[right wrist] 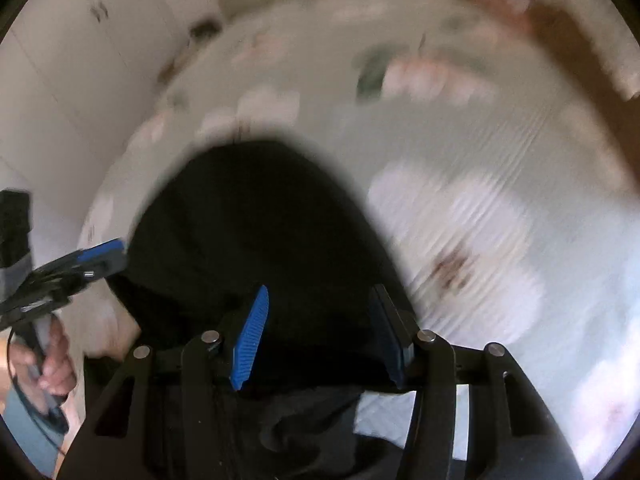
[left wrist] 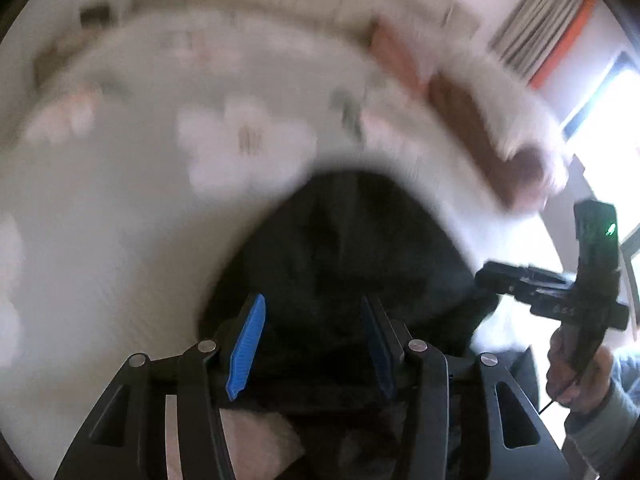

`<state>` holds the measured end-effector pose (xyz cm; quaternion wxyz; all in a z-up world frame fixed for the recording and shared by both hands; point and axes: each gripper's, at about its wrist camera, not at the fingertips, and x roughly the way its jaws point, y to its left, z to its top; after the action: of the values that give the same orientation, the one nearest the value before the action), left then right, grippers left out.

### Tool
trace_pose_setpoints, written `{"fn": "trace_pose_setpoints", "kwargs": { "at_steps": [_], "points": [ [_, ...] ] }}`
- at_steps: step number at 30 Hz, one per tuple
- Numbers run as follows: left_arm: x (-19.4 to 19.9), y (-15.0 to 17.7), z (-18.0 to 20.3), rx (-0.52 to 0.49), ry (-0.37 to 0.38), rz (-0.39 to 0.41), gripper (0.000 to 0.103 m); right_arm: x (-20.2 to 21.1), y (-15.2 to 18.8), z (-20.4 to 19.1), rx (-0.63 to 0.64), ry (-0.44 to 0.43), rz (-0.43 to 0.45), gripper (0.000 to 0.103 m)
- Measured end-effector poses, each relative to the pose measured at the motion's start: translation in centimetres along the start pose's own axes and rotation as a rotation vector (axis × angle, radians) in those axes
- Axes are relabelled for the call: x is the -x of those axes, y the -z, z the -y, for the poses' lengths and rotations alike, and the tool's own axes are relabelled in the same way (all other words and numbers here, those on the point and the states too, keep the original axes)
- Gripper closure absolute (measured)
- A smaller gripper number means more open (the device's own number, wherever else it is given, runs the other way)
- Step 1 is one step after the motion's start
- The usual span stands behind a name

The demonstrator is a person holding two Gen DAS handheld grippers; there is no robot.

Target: Fold large clothes

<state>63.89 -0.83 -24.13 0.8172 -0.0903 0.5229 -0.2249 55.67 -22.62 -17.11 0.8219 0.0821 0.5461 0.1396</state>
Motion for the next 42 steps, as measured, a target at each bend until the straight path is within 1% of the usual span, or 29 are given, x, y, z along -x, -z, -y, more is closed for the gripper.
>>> {"fn": "trace_pose_setpoints", "kwargs": {
  "at_steps": [1, 2, 4, 9, 11, 14, 15, 16, 17, 18, 20, 21, 23, 25, 26, 27, 28, 29, 30, 31, 32, 33, 34, 35, 36, 37, 38, 40, 42],
  "points": [
    [-1.8, 1.2, -0.7, 0.005, 0.018, -0.059, 0.052, -1.3, 0.8, 0.1, 0.014, 0.007, -0.040, 0.048],
    [-2.8, 2.2, -1.2, -0.001, 0.038, -0.079, 0.052, -3.4, 2.1, 0.1, 0.046, 0.020, -0.091, 0.047],
    [-2.8, 3.6, -1.4, -0.048, 0.054, -0.002, 0.052, -3.5, 3.2, -0.1, 0.093, 0.021, -0.012, 0.047],
    [-2.3, 2.7, -0.8, -0.050, 0.030, -0.014, 0.052, -3.2, 3.0, -0.2, 0.067, 0.025, -0.009, 0.047],
    [-1.3, 2.8, -0.5, -0.063, 0.023, -0.002, 0.052, -2.2, 2.8, -0.6, 0.088, 0.030, -0.013, 0.047],
    [2.9, 2.3, -0.6, -0.082, 0.064, 0.079, 0.052, 0.5, 2.2, -0.2, 0.101, -0.004, 0.031, 0.046],
    [4.2, 1.8, -1.1, -0.074, 0.076, 0.109, 0.049, 1.5, 1.6, -0.1, 0.099, -0.007, 0.052, 0.046],
    [5.2, 1.3, -1.8, -0.056, 0.078, 0.132, 0.038, 2.4, 1.2, 0.3, 0.093, -0.008, 0.074, 0.044],
    [5.8, 0.7, -2.5, -0.033, 0.077, 0.150, 0.032, 2.9, 0.8, 0.9, 0.084, -0.009, 0.089, 0.037],
    [6.0, 0.2, -3.3, -0.015, 0.074, 0.160, 0.026, 3.1, 0.3, 1.6, 0.074, -0.003, 0.096, 0.034],
    [5.4, -1.4, -5.0, 0.021, 0.052, 0.135, 0.026, 2.9, -0.9, 3.2, 0.047, 0.037, 0.099, 0.033],
    [4.6, -2.1, -5.8, 0.041, 0.068, 0.099, 0.026, 2.5, -1.5, 4.2, 0.027, 0.033, 0.088, 0.033],
    [2.8, -3.0, -7.0, 0.076, 0.142, 0.030, 0.026, 1.1, -2.3, 5.9, -0.028, -0.040, 0.047, 0.032],
    [0.5, -3.3, -7.6, 0.100, 0.254, -0.060, 0.026, -0.4, -2.5, 7.4, -0.064, -0.119, 0.002, 0.032],
    [-0.5, -3.1, -7.7, 0.104, 0.284, -0.091, 0.026, -1.8, -2.6, 7.7, -0.076, -0.180, -0.034, 0.032],
    [-1.6, -3.0, -7.7, 0.108, 0.302, -0.118, 0.027, -2.7, -2.6, 7.6, -0.076, -0.220, -0.059, 0.032],
    [-2.6, -2.8, -7.4, 0.109, 0.327, -0.139, 0.027, -3.7, -2.6, 7.4, -0.072, -0.256, -0.080, 0.035],
    [-3.5, -2.7, -7.2, 0.110, 0.349, -0.160, 0.027, -4.6, -2.5, 7.0, -0.064, -0.288, -0.098, 0.047],
    [-4.1, -2.5, -6.8, 0.108, 0.353, -0.171, 0.031, -5.3, -2.5, 6.4, -0.052, -0.311, -0.115, 0.051],
    [-4.9, -2.2, -6.2, 0.087, 0.337, -0.185, 0.043, -5.8, -2.5, 5.8, -0.034, -0.299, -0.113, 0.051],
    [-5.4, -2.0, -5.4, 0.058, 0.307, -0.189, 0.050, -5.9, -2.6, 5.0, -0.008, -0.280, -0.097, 0.052],
    [-5.4, -1.7, -4.4, 0.008, 0.264, -0.173, 0.060, -5.7, -2.8, 4.5, 0.017, -0.261, -0.089, 0.054],
    [-4.8, -1.5, -3.6, -0.034, 0.241, -0.146, 0.076, -5.4, -2.9, 3.9, 0.042, -0.241, -0.083, 0.059],
    [-3.9, -1.3, -3.0, -0.058, 0.227, -0.120, 0.081, -4.8, -2.8, 3.3, 0.069, -0.215, -0.070, 0.066],
    [-3.0, -1.2, -2.5, -0.077, 0.216, -0.095, 0.085, -4.2, -2.8, 2.8, 0.094, -0.190, -0.054, 0.069],
    [-1.9, -1.0, -1.8, -0.100, 0.202, -0.069, 0.087, -3.1, -2.6, 2.2, 0.121, -0.164, -0.032, 0.076],
    [-0.7, -0.7, -1.3, -0.120, 0.194, -0.051, 0.087, -2.0, -2.3, 1.9, 0.139, -0.151, -0.012, 0.079],
    [2.5, 0.4, 0.2, -0.161, 0.191, -0.007, 0.088, 1.0, -1.6, 1.0, 0.157, -0.142, 0.030, 0.079],
    [5.8, 1.6, 1.9, -0.196, 0.194, 0.035, 0.089, 4.7, -0.5, -0.6, 0.201, -0.111, 0.082, 0.080]
  ]
}}
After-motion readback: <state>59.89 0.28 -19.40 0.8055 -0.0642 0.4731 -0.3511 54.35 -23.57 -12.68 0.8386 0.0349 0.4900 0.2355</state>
